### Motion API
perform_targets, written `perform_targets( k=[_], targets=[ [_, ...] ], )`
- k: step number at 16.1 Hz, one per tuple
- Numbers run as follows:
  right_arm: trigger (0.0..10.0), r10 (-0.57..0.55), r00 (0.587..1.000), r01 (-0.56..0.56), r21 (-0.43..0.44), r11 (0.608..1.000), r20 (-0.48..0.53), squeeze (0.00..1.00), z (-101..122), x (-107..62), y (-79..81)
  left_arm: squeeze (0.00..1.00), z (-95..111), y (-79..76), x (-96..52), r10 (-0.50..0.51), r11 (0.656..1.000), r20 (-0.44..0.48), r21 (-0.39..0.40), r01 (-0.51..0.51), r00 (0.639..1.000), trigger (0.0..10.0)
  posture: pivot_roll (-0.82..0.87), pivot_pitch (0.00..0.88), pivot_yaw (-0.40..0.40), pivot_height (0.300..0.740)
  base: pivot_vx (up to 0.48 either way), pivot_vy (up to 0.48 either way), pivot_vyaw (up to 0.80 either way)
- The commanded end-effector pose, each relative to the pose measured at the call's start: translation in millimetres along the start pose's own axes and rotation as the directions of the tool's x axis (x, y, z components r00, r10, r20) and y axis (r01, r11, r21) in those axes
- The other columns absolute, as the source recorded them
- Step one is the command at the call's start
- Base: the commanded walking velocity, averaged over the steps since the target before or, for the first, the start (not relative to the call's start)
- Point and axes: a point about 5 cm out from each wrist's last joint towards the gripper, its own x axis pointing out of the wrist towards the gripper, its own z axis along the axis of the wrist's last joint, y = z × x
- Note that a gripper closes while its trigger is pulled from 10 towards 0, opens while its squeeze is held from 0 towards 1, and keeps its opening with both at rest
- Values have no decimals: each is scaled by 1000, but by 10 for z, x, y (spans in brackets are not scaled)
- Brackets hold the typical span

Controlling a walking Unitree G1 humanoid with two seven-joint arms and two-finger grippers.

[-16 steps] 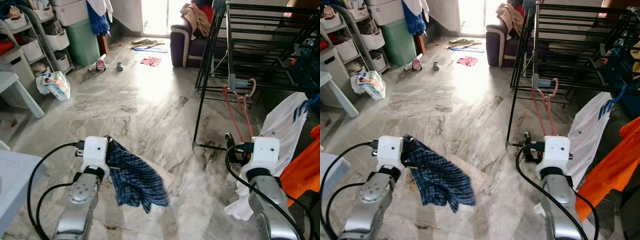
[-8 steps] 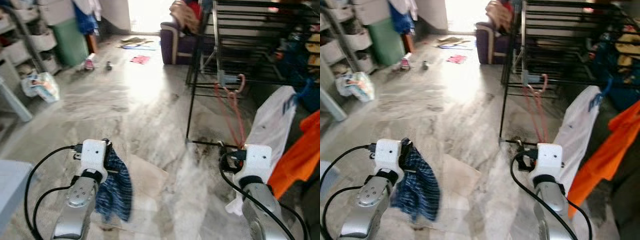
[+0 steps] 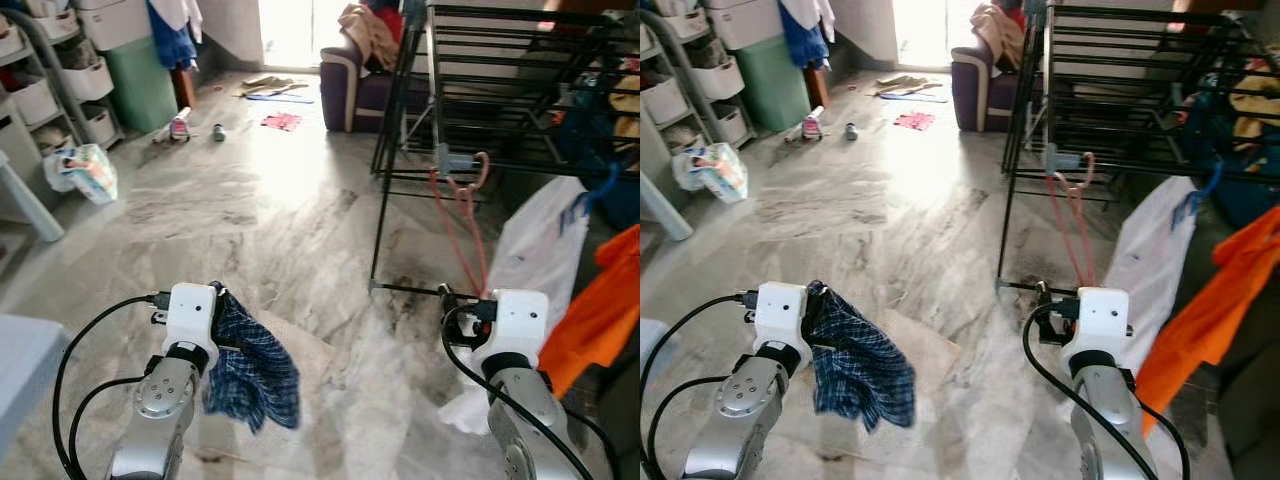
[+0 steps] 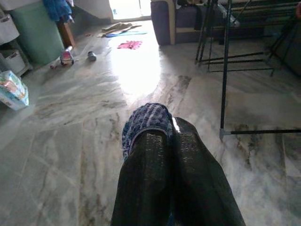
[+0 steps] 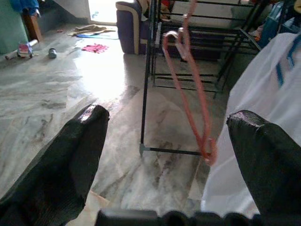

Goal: Hang hanger

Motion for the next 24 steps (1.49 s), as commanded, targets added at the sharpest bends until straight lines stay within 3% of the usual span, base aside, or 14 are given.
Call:
perform_targets(
  k=[1,6,10,20,24],
  targets=[
    [10000,5,1000,-5,-5,1000,6,0,31,5,3,0,80,14,9,-3,1000,24,7,3,1000,10000,-31,0,0,740,0,-322,0],
    [10000,15,1000,-15,-8,1000,-2,0,20,29,37,0,63,51,-17,14,1000,15,-27,-14,1000,10000,-19,0,5,740,0,-174,0],
    [10000,26,1000,-26,-28,999,-1,0,23,2,64,0,117,27,23,-49,993,37,-104,52,998,10000,-31,0,15,740,63,0,0],
    [10000,12,1000,-12,2,1000,2,0,32,16,53,0,130,2,28,-82,988,41,-127,87,996,10000,-29,0,13,740,303,0,0],
    [10000,8,1000,-8,-3,1000,-2,0,30,14,48,0,111,-20,22,-95,986,31,-131,99,995,10000,-31,0,13,740,337,0,-742]
  ],
)
